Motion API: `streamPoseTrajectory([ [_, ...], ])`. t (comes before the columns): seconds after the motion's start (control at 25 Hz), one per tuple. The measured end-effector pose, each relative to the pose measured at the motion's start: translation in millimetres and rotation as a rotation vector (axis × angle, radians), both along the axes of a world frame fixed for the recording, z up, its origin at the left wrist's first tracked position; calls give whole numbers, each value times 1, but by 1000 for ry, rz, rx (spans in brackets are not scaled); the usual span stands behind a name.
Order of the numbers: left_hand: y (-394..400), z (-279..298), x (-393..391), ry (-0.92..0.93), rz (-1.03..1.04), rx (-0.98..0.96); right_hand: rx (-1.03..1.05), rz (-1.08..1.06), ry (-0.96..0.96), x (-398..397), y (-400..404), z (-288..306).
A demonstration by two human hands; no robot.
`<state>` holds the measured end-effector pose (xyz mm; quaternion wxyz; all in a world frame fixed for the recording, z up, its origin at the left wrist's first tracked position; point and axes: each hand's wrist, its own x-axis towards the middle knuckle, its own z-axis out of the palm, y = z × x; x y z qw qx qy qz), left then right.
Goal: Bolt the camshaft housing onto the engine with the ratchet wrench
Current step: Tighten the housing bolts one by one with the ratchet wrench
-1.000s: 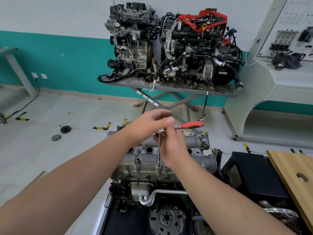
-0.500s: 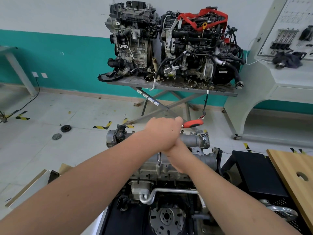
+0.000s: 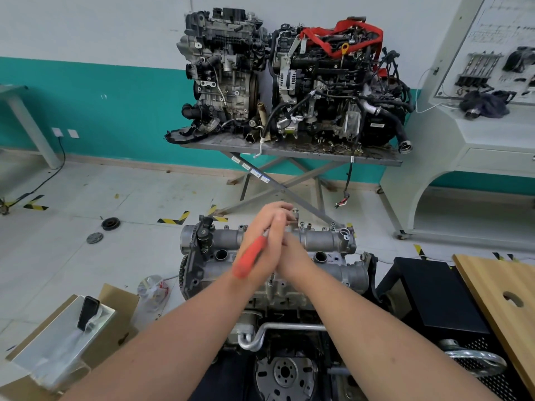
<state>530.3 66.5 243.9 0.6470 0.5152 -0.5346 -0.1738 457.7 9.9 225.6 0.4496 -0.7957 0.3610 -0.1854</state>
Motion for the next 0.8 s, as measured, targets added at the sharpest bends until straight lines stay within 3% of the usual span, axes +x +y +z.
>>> streamPoseTrajectory([
  [0.08, -2, 4, -2, 417, -14, 106, 107, -94, -119, 5, 7, -2],
  [0.2, -9, 10, 10, 826, -134, 259, -37, -54, 58, -1, 6, -17],
  [0.32, -13, 18, 32, 914, -190, 501, -198, 119, 425, -13, 3, -25],
  [0.44, -18, 28, 37, 885, -188, 689, -370, 251, 758, -13, 3, -36],
  [0.52, -22, 38, 37, 726, -117, 765, -341, 241, 756, -13, -5, -32],
  [0.6, -27, 51, 39, 389, -56, 857, -310, 241, 731, -12, -13, -27],
  [0.72, -39, 72, 41, -529, -13, 979, -296, 312, 747, -8, -21, -24],
  [0.8, -41, 74, 34, -1086, 122, 893, -337, 340, 784, -5, -25, -25],
])
